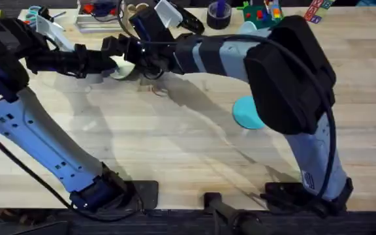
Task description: Pick up the plates from the table one by one and place each into a slot on the dish rack.
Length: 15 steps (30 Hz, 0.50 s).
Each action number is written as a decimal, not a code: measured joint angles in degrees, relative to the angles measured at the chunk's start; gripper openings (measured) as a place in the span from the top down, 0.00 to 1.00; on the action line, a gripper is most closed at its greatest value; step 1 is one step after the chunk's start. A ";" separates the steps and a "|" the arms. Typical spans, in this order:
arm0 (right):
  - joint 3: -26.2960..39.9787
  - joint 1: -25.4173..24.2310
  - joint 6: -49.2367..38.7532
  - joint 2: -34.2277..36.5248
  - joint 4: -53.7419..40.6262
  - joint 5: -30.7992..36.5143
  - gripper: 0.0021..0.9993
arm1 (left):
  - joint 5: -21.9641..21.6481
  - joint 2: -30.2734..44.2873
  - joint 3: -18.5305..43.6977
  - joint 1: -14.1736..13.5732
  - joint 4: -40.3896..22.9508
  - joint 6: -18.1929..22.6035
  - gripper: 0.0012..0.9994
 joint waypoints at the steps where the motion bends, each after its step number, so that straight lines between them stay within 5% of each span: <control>1: 0.06 0.00 0.18 0.16 0.48 0.01 0.01 | 0.02 0.00 0.00 0.00 0.01 0.02 0.96; 10: 0.52 0.07 1.71 0.77 1.16 0.00 0.02 | 0.00 0.00 0.00 0.00 0.00 0.15 0.96; 15: 0.73 0.62 1.92 1.47 1.52 0.02 0.18 | 0.00 0.00 0.00 0.00 -0.01 0.15 0.96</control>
